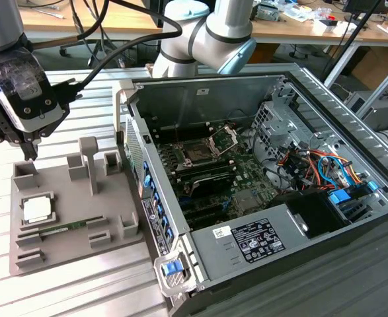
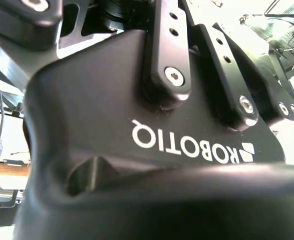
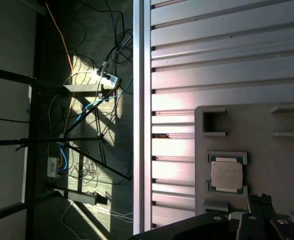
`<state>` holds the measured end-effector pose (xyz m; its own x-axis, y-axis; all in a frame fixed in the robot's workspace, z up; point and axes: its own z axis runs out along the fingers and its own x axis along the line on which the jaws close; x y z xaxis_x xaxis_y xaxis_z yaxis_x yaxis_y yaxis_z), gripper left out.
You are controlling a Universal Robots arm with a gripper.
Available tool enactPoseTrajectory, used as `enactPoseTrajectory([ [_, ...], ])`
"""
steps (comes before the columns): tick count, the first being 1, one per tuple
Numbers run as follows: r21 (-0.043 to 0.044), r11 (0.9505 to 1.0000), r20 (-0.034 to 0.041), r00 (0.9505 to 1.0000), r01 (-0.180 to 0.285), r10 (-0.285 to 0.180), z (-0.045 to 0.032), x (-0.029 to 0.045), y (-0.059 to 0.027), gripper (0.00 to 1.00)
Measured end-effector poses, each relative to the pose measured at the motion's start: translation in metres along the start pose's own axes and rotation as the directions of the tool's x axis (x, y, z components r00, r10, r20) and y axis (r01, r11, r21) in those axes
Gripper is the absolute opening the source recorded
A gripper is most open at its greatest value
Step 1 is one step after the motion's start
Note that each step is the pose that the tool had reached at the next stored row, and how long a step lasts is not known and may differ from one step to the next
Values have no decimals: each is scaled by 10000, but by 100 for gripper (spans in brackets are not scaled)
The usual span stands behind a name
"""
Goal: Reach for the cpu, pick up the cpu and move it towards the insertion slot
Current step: 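Reach for the cpu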
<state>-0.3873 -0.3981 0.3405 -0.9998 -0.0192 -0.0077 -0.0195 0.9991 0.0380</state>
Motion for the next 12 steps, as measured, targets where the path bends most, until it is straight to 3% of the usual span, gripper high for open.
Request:
enactPoseTrajectory([
  [12, 0, 10000, 3, 10000, 0, 0, 19, 6, -1, 11],
])
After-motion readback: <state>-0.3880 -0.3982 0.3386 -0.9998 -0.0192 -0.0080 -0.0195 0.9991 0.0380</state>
